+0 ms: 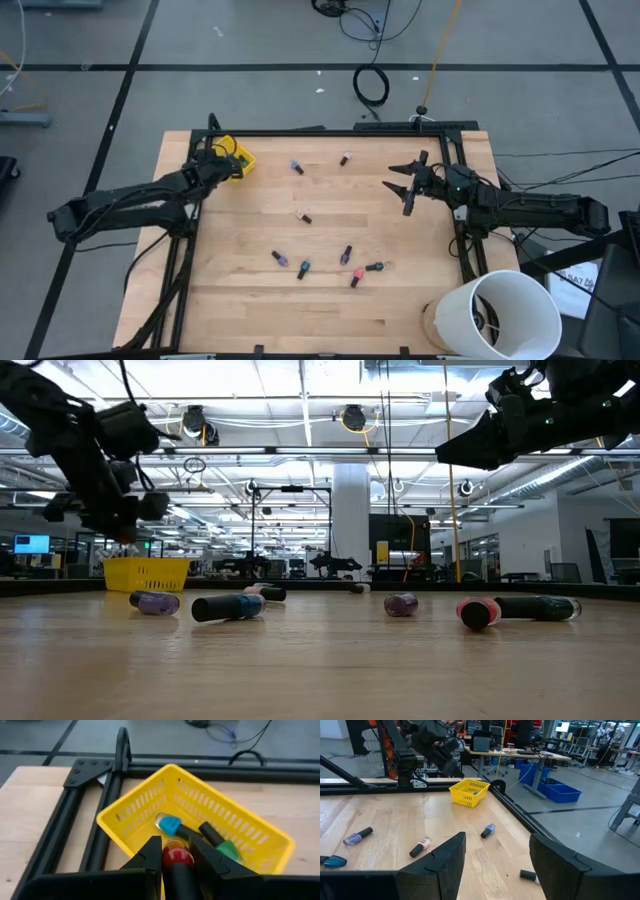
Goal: Pick & Place Nail Polish
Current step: Put the red nail polish into the yellow bin, then put the dark green nail polish into the yellow bin
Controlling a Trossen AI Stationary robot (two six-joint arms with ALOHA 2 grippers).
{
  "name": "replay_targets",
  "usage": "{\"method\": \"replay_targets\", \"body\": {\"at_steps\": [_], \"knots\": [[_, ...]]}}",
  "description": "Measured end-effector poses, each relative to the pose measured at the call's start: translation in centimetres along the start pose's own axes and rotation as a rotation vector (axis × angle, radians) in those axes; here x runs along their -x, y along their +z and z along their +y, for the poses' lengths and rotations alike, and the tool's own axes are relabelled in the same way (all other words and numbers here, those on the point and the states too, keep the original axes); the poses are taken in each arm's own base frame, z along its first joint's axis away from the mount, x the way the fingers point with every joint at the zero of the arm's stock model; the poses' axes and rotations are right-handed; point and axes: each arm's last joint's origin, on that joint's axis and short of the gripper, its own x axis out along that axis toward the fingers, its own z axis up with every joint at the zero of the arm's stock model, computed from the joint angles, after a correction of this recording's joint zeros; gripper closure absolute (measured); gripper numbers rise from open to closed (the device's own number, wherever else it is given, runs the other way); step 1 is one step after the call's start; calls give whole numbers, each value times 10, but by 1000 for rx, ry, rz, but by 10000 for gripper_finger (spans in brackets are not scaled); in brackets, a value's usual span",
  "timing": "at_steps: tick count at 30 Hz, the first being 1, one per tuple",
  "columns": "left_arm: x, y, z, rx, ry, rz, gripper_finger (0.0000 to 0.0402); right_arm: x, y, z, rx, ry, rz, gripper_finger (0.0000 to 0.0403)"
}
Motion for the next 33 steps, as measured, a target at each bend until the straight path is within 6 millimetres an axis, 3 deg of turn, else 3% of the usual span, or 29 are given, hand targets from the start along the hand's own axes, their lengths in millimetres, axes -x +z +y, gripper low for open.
{"method": "replay_targets", "body": {"at_steps": [9,24,33], "knots": [[-28,-1,-17,-80,-17,21,333,0,0,0,0,0,0,195],[-44,-4,-1,-138,86,130,141,0,-1,0,8,1,7,195],[-41,9,-10,-135,-47,47,102,0,-2,0,22,3,18,195]]}}
